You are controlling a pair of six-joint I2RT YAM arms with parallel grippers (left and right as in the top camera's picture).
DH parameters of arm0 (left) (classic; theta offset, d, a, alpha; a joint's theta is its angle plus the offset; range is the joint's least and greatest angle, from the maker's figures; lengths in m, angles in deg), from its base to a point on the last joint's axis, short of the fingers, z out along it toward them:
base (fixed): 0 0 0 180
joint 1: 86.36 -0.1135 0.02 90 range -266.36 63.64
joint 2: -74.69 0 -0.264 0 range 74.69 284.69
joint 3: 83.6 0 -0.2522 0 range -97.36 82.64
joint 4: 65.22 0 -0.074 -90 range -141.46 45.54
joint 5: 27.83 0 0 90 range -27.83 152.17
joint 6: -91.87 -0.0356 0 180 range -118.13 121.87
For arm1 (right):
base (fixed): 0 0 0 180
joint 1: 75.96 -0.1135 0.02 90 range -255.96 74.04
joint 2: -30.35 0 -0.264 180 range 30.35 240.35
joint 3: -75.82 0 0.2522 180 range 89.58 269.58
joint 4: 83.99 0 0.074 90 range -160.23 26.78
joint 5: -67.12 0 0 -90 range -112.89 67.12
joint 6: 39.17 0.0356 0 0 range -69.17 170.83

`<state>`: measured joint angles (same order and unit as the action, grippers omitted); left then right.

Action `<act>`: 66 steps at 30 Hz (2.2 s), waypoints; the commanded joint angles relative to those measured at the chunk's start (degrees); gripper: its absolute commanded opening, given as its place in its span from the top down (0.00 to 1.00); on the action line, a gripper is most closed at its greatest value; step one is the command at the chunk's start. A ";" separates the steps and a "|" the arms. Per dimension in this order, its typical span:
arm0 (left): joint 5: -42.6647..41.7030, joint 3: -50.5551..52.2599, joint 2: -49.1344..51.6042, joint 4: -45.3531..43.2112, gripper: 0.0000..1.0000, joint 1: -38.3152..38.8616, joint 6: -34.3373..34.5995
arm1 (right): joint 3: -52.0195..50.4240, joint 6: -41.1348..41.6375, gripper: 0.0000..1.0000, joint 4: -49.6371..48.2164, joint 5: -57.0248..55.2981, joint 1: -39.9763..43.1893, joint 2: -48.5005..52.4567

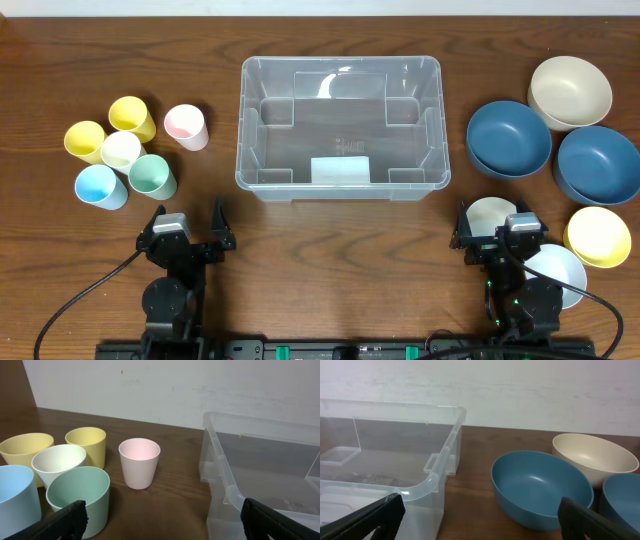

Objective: Pack container
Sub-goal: 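Move the right gripper toward the blue bowl on the right, then grasp the rim of the blue bowl with the right gripper and lift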

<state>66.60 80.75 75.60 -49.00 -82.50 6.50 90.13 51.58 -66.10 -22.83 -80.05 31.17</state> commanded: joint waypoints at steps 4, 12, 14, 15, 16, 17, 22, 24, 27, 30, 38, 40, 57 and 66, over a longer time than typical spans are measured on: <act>0.04 1.66 0.13 1.33 0.02 -0.20 -0.31 | -0.24 -0.83 0.01 0.13 0.22 -0.37 -0.48; 0.04 1.66 0.13 1.33 0.02 -0.20 -0.28 | -0.24 -0.83 0.01 0.13 0.22 -0.37 -0.48; 0.04 1.66 0.13 1.33 0.02 -0.20 -0.31 | -0.24 -0.83 0.01 0.13 0.22 -0.37 -0.48; 0.04 1.66 0.13 1.33 0.02 -0.20 -0.28 | -0.24 -0.83 0.01 0.13 0.22 -0.37 -0.48; 0.04 1.66 0.13 1.33 0.02 -0.20 -0.31 | -0.24 -0.83 0.01 0.13 0.22 -0.37 -0.48; 0.04 1.66 0.13 1.33 0.02 -0.20 -0.28 | -0.24 -0.83 0.01 0.13 0.22 -0.37 -0.48; 0.04 1.66 0.13 1.33 0.02 -0.20 -0.31 | -0.24 -0.83 0.01 0.13 0.22 -0.37 -0.48; 0.04 1.66 0.13 1.33 0.02 -0.20 -0.31 | -0.24 -0.83 0.01 0.13 0.22 -0.37 -0.48; 0.04 1.66 0.13 1.33 0.02 -0.20 -0.28 | -0.24 -0.83 0.01 0.13 0.22 -0.37 -0.48; 0.04 1.66 0.13 1.33 0.02 -0.20 -0.31 | -0.24 -0.83 0.01 0.13 0.22 -0.37 -0.48; 0.04 1.66 0.13 1.33 0.02 -0.20 -0.31 | -0.24 -0.39 0.01 -0.24 -2.34 -0.37 -0.48; 0.04 1.66 0.13 1.33 0.02 -0.20 -0.31 | -0.24 0.61 0.01 -0.28 -0.61 -0.37 -0.48; 0.04 1.66 0.13 1.33 0.02 -0.20 -0.31 | 41.46 0.42 0.01 17.57 3.85 1.90 18.53; 0.04 1.66 0.13 1.33 0.02 -0.20 -0.28 | 81.88 -0.63 0.01 45.22 3.98 7.15 59.93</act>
<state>66.60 80.75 75.71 -49.00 -82.52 6.34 164.54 51.69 -24.66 -18.96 -74.79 81.64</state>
